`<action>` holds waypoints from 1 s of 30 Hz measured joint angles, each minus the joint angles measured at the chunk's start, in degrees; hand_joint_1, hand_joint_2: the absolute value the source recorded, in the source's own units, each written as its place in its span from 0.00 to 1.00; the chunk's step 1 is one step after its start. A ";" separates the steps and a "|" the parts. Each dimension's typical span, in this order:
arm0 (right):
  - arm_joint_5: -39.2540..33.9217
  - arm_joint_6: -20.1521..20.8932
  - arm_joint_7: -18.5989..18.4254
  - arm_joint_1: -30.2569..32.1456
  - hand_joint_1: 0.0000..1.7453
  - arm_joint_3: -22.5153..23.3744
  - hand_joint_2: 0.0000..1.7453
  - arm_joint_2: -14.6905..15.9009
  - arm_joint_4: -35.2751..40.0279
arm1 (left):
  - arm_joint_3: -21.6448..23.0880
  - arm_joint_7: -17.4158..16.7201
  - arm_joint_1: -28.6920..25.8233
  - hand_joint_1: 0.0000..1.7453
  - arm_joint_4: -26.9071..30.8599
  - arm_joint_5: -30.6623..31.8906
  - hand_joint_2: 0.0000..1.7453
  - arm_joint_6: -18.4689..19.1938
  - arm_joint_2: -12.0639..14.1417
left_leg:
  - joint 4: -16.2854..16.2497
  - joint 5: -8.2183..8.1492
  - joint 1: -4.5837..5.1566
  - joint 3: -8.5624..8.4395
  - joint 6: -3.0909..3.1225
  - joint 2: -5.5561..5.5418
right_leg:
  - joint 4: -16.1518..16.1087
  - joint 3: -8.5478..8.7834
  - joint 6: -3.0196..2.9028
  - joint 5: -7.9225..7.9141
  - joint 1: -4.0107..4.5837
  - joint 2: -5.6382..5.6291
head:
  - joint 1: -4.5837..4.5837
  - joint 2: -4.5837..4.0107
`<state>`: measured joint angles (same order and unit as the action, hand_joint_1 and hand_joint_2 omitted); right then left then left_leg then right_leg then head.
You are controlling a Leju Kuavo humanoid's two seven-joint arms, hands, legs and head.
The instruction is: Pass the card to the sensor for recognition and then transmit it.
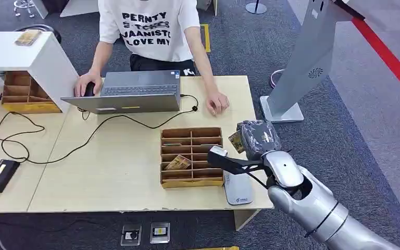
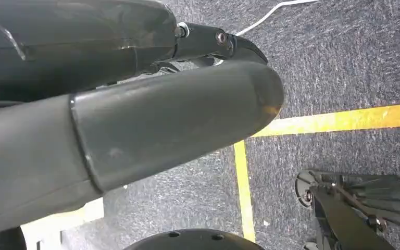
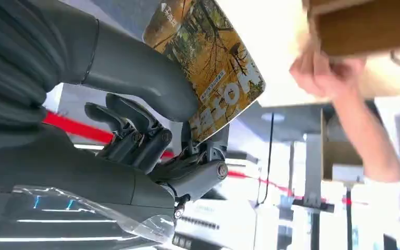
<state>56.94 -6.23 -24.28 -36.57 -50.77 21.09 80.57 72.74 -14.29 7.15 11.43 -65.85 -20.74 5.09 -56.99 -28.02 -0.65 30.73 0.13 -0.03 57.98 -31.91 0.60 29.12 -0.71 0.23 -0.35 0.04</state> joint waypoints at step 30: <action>6.73 -33.22 17.14 0.55 1.00 11.45 1.00 -7.67 7.14 | 0.15 1.70 0.06 0.00 0.00 4.00 0.00 0.63 -0.52 | 0.01 0.03 -0.01 0.01 0.00 0.00 | 0.01 0.04 0.00 0.00 0.01 0.03 | 0.02 0.00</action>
<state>63.67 -39.45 -7.15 -36.02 -39.32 13.42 87.71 72.89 -12.59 7.21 11.43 -61.85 -20.11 4.57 -56.98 -27.99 -0.66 30.74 0.13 -0.03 57.99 -31.87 0.60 29.11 -0.70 0.25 -0.33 0.04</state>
